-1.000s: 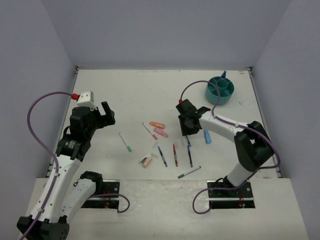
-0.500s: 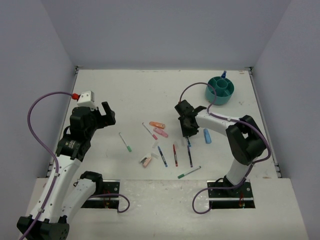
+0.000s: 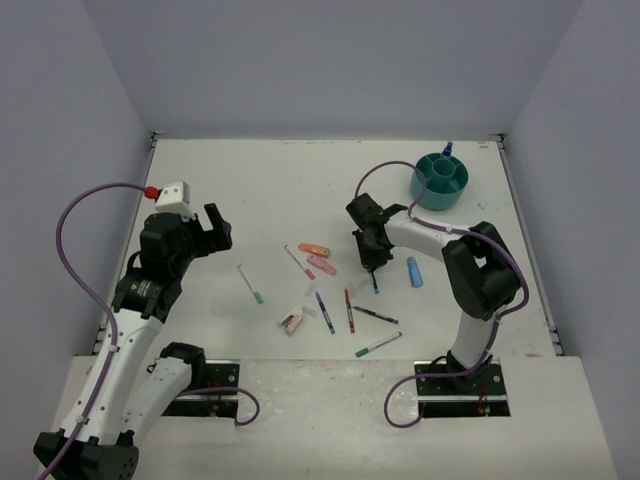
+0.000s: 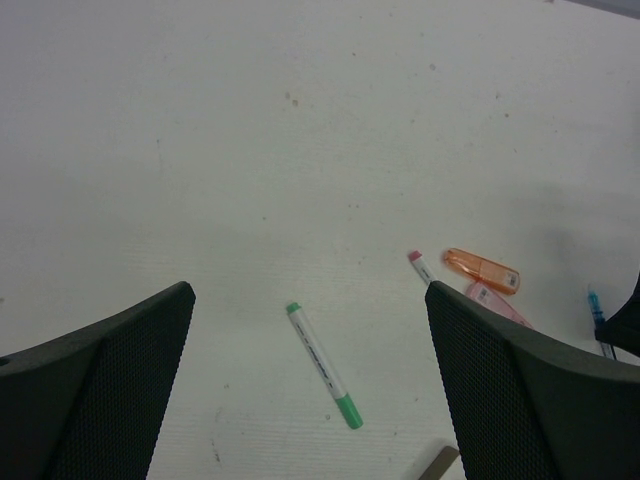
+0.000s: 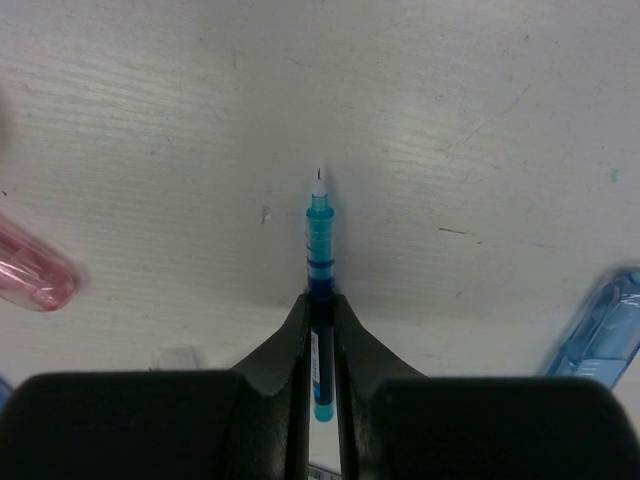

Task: Sort the stationery into containers
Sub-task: Pick up the pen from the center of the board, then pick up the pen cap from the center of the board, then close the pen cap on the pen.

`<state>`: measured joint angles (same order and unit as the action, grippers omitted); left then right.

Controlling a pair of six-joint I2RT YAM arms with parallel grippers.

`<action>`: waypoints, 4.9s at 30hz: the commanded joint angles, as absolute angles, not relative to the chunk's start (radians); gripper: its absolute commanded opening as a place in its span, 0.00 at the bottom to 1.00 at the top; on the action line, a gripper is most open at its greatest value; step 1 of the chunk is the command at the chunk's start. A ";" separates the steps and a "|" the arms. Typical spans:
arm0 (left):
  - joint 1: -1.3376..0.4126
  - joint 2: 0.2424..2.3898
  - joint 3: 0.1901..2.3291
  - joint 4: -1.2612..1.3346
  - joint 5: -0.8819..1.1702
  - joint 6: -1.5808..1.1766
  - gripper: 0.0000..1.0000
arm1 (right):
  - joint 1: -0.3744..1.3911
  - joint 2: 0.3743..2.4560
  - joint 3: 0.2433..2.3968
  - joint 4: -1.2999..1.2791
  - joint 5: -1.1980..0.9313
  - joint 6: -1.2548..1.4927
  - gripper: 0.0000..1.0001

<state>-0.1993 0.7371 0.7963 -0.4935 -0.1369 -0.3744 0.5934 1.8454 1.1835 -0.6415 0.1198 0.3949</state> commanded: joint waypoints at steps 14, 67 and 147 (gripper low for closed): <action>-0.800 1.283 1.076 -0.463 -0.339 -0.619 1.00 | 0.423 1.127 1.101 -0.613 0.369 0.426 0.00; -1.101 2.098 1.598 -0.871 -0.519 -1.405 0.28 | 0.416 0.943 0.937 -0.460 0.329 0.416 0.00; -1.012 1.010 0.898 0.313 -0.294 -0.578 0.00 | 0.632 0.893 0.747 0.211 -0.615 0.596 0.00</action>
<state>-1.0103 1.0120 0.9172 0.2352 -0.2988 -0.5883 0.6281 0.8830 0.6932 0.1684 -0.6034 0.5845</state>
